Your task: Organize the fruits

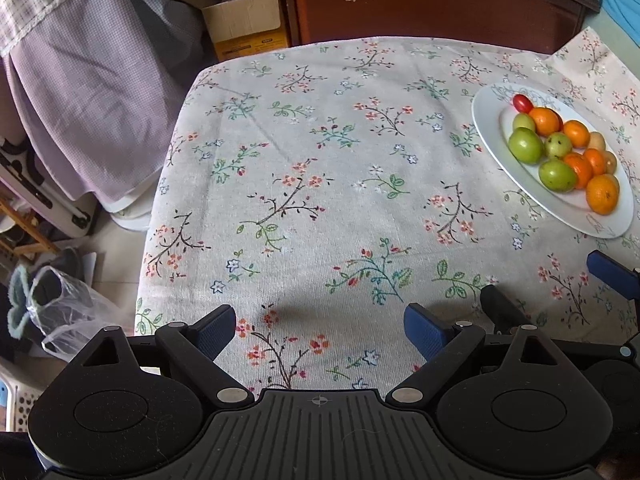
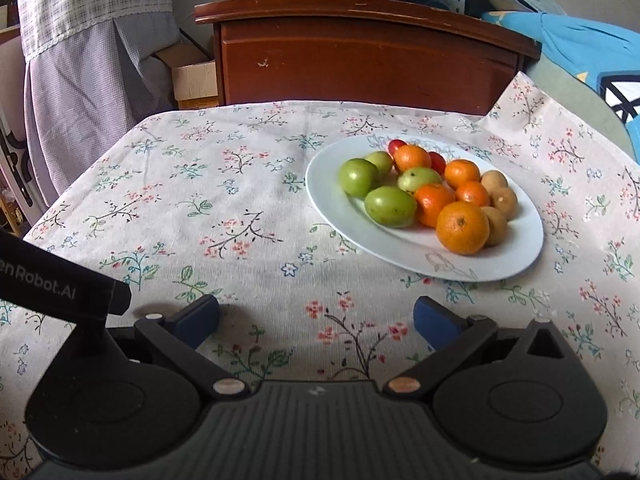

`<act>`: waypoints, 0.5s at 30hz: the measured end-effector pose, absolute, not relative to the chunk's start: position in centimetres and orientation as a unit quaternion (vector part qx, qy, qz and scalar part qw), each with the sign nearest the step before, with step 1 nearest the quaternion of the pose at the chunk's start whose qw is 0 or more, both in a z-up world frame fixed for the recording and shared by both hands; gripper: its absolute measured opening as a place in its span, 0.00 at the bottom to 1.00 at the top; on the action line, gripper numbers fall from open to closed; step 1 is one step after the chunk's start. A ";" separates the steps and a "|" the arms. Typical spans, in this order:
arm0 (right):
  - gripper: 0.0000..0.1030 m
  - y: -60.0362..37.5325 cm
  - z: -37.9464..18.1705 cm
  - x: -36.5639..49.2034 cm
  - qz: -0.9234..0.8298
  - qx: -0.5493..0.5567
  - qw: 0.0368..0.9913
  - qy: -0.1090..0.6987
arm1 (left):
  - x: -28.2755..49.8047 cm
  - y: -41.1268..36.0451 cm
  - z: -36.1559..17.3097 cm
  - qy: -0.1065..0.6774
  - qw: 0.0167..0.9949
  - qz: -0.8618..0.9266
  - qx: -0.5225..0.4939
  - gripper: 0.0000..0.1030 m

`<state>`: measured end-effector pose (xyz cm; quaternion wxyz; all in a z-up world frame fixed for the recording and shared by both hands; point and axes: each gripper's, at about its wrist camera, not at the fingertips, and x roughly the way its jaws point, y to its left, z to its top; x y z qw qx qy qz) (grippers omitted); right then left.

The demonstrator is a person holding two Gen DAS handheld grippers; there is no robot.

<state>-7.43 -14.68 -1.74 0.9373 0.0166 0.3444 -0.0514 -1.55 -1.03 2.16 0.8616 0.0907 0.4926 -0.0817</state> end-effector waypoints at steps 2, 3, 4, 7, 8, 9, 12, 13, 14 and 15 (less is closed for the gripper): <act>1.00 -14.8 -1.8 -7.4 -0.047 0.017 0.938 0.344 | -1.3 -0.9 2.0 0.493 0.862 -0.075 0.091 0.90; 0.99 -14.8 -1.8 -7.5 -0.047 0.017 0.938 0.343 | -1.2 -0.8 2.0 0.495 0.861 -0.073 0.089 0.90; 0.99 -14.7 -1.8 -7.4 -0.048 0.015 0.938 0.343 | -1.1 -0.7 1.9 0.496 0.861 -0.072 0.088 0.90; 0.99 -14.7 -1.8 -7.5 -0.048 0.015 0.938 0.343 | -1.1 -0.7 1.9 0.497 0.860 -0.071 0.091 0.90; 0.99 -14.7 -1.8 -7.5 -0.048 0.015 0.938 0.343 | -1.1 -0.6 1.9 0.497 0.860 -0.070 0.091 0.90; 0.99 -14.7 -1.8 -7.5 -0.048 0.015 0.938 0.343 | -1.1 -0.6 1.9 0.498 0.860 -0.070 0.091 0.90; 0.99 -14.7 -1.8 -7.5 -0.048 0.015 0.938 0.343 | -1.1 -0.6 1.9 0.498 0.859 -0.071 0.091 0.90; 0.99 -14.7 -1.8 -7.5 -0.048 0.015 0.938 0.343 | -1.1 -0.6 1.9 0.498 0.860 -0.070 0.092 0.90; 0.99 -14.7 -1.8 -7.5 -0.048 0.015 0.938 0.343 | -1.1 -0.6 1.9 0.497 0.860 -0.070 0.092 0.90; 0.99 -14.7 -1.8 -7.5 -0.048 0.015 0.938 0.343 | -1.1 -0.6 1.9 0.497 0.860 -0.069 0.093 0.90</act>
